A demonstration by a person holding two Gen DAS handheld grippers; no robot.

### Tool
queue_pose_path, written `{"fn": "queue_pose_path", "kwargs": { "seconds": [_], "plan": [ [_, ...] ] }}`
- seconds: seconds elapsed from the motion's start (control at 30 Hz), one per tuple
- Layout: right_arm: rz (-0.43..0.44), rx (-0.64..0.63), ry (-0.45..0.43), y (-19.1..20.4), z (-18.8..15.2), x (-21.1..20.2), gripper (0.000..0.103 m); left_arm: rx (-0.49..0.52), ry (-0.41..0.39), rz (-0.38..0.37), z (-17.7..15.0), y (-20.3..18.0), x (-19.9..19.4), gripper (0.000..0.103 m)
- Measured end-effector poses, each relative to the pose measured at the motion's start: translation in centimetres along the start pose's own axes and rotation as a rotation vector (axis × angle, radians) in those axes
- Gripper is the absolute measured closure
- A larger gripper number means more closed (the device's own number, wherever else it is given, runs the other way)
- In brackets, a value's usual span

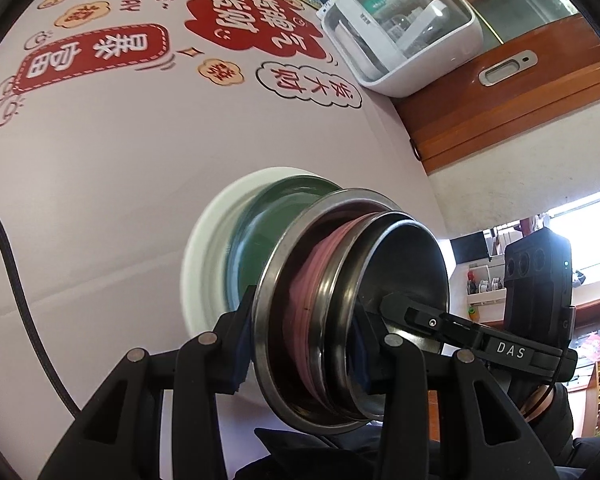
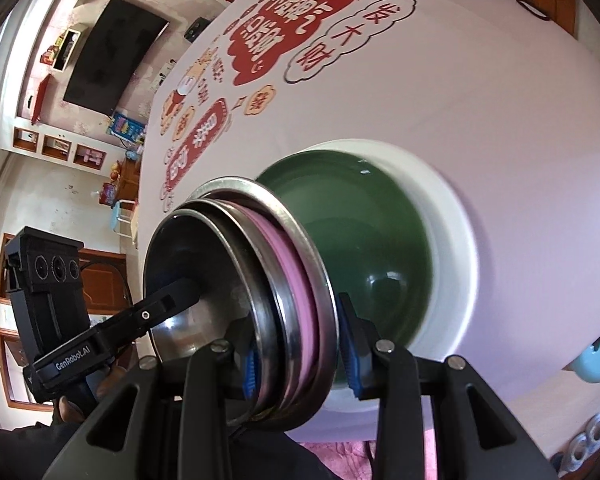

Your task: Organize plates and bowls

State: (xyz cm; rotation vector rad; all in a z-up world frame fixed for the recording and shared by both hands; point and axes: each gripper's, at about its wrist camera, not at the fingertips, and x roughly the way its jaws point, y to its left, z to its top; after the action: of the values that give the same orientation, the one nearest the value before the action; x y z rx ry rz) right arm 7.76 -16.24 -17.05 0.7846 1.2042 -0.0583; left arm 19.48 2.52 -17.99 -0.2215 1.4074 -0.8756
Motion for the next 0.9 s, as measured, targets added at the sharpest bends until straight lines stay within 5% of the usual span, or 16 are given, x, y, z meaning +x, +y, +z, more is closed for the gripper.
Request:
{"fn": "queue_pose_path", "kwargs": {
  "seconds": [0.7,0.9],
  "plan": [
    [-0.030,-0.151,0.177,-2.0,6.3,1.7,0.069,-0.166,0.063,0.101,2.4,-1.1,4.2,0.062],
    [-0.042,-0.185,0.161,-1.7,7.4,0.6,0.067,-0.225,0.063,0.114,2.0,-1.3,3.9,0.059]
  ]
}}
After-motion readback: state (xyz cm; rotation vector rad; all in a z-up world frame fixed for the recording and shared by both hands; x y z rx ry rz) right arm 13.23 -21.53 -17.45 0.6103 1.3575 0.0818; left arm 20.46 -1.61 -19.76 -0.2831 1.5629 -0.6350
